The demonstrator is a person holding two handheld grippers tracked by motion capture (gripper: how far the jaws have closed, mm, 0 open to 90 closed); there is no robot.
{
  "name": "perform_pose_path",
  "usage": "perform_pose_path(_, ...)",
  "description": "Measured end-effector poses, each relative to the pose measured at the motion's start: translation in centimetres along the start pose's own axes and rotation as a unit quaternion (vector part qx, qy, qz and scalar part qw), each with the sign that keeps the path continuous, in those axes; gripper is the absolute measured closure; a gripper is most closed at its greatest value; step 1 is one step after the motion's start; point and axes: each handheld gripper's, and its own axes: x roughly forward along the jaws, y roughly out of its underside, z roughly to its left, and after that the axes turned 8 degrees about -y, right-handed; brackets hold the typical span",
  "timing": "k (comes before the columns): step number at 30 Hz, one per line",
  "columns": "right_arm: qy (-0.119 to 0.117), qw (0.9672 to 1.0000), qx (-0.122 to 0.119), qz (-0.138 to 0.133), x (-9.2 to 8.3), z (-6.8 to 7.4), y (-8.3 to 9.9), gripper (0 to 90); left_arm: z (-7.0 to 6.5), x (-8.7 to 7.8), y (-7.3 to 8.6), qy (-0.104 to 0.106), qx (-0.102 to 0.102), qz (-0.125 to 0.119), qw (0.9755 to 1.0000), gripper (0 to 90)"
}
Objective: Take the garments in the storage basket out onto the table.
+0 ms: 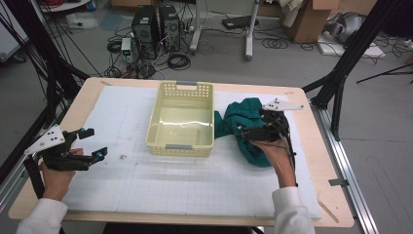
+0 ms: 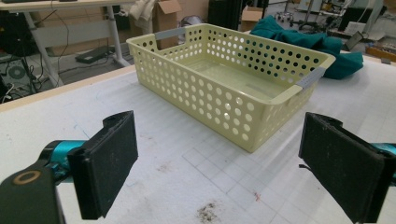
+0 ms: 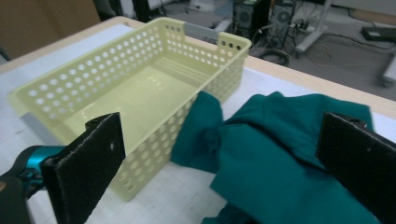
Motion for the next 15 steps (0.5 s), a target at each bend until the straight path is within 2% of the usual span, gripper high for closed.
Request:
perform_pose_path(1, -0.001, 1.0, -0.005, -0.008, -0.3, 0.4, 0.9, 0.5, 0.0, 0.0, 0.0, 0.001, 0.0, 0.0, 1.0, 11.9)
perform_pose_path(7, -0.005, 0.9998, -0.005, -0.02, -0.8, 0.9, 2.7, 0.5, 0.1, -0.1, 0.1, 0.001, -0.003, 0.0, 1.0, 11.9)
perform_pose_path(15, -0.019, 0.9984, -0.011, -0.052, -1.4, 1.6, 5.1, 0.6, 0.0, 0.0, 0.1, -0.002, -0.001, 0.003, 1.0, 12.0)
